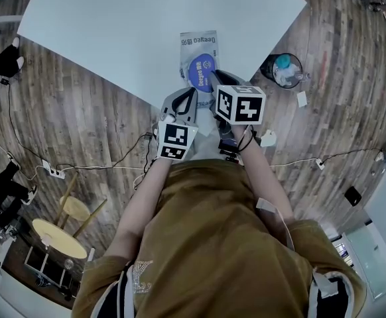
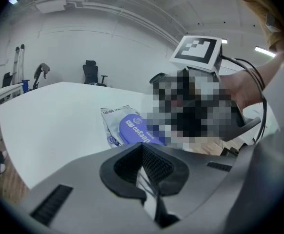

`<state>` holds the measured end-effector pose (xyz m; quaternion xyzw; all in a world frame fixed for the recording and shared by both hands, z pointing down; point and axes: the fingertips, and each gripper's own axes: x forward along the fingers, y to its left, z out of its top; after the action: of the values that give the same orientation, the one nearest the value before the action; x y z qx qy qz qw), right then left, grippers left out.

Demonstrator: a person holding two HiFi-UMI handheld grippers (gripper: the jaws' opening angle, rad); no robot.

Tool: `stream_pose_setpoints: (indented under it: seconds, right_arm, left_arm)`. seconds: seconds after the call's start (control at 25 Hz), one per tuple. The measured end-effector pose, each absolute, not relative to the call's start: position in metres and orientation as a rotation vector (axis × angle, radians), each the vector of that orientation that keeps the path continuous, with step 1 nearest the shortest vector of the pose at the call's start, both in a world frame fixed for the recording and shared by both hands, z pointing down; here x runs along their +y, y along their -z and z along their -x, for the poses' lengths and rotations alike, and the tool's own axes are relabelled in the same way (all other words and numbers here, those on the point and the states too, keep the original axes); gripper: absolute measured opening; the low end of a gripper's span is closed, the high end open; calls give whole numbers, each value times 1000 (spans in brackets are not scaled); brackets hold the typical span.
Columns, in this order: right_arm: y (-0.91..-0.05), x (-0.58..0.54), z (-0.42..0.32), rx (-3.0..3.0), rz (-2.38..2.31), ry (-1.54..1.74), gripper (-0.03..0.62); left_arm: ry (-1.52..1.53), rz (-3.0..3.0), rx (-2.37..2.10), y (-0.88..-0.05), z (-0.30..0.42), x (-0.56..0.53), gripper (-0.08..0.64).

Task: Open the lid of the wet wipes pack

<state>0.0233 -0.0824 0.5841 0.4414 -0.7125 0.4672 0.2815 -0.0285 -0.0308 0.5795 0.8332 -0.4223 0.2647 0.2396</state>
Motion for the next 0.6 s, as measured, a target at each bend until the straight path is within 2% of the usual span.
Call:
stream_pose_setpoints:
  seconds: [0.6]
  right_arm:
    - [-580,-85,-29,-1916,-1167,-1306,26]
  left_arm:
    - [-798,-2201,-1073,-590,24,-29,2]
